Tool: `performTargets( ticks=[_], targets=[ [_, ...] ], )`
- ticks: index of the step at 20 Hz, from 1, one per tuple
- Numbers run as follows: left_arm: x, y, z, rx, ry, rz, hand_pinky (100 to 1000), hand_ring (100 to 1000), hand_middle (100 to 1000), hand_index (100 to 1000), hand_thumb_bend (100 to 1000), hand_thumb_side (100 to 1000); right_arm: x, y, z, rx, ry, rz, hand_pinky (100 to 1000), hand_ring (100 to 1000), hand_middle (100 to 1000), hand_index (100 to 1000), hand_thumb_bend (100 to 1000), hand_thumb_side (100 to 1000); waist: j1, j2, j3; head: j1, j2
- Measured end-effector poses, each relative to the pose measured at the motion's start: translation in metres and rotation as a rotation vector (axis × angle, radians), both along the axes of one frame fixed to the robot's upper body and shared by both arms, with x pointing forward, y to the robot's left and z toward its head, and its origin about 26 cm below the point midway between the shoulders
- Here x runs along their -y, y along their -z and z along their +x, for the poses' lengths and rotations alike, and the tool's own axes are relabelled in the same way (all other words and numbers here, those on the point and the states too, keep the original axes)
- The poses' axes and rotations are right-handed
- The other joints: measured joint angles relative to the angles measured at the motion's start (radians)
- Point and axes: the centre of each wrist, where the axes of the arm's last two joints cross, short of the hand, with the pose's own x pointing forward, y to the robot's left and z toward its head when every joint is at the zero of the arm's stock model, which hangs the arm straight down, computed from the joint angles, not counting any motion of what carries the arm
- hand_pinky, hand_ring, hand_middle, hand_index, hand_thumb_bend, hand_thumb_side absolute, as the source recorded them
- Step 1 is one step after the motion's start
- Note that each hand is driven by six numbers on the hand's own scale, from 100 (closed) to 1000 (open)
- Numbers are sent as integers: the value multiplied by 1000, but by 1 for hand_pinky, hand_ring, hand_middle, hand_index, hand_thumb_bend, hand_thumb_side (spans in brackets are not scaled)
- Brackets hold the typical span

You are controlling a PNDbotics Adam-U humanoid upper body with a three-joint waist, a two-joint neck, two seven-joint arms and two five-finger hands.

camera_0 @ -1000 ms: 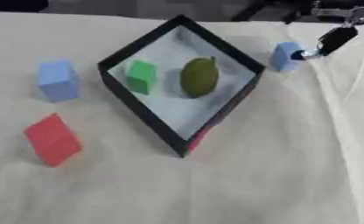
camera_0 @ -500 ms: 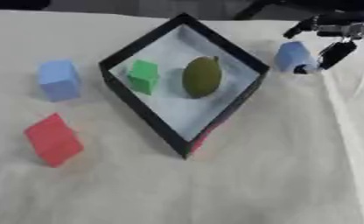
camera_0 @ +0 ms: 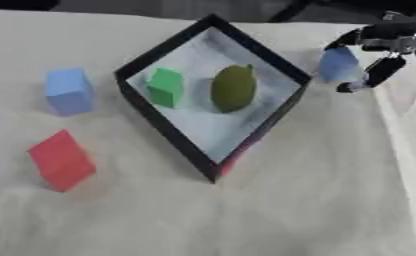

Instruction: Pick up objects on the table and place them in the box.

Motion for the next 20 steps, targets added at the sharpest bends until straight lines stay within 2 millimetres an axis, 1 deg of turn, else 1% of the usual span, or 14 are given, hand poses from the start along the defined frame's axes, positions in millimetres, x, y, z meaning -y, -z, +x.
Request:
performTargets(
  ticks=[3,4,5,7,9,10,13,14,15,16,19,20],
  targets=[
    [0,0,0,1,0,2,918,784,772,798,100,868,2,1,0,5,-2,-3,931,899,819,921,395,452,0,2,4,0,0],
    [0,0,0,1,1,2,919,784,772,798,100,869,2,0,0,7,-2,-3,925,890,796,903,353,445,0,2,5,0,0],
    [0,0,0,2,1,2,919,784,772,798,100,869,3,0,0,11,-1,0,924,888,793,900,348,445,0,3,7,-1,-1],
    [1,0,0,4,2,-2,919,784,771,798,100,871,3,1,0,17,2,6,908,855,741,855,254,425,0,5,7,-2,-2],
    [2,0,1,4,3,-4,919,784,771,798,100,871,3,0,0,28,5,14,902,842,719,837,217,411,0,6,7,-2,-2],
    [2,0,1,4,3,-4,919,784,770,798,100,870,2,0,1,34,7,18,896,833,692,816,177,397,0,6,7,-2,-2],
    [2,0,1,3,4,-3,919,784,770,798,100,869,0,0,2,50,9,33,884,809,661,790,143,378,0,6,2,-2,-2],
    [2,0,1,3,4,-2,919,784,769,798,100,871,-1,-1,2,57,10,36,869,782,628,762,125,383,0,6,1,-1,-2],
    [2,0,1,3,4,-2,919,784,769,798,100,867,-2,-2,3,67,10,40,862,771,619,749,148,357,0,6,0,0,-2],
    [2,0,1,3,3,-1,919,783,768,798,100,866,-2,-4,3,79,10,45,846,743,585,709,159,360,0,6,-1,0,-2],
    [2,0,1,2,3,-1,919,782,767,798,100,866,-5,-8,3,145,13,68,833,716,553,676,156,365,0,6,-3,2,-2],
    [2,0,1,2,3,-1,919,782,767,798,100,868,-6,-10,2,171,13,75,830,711,546,667,129,394,0,6,-3,2,-2]
  ],
)
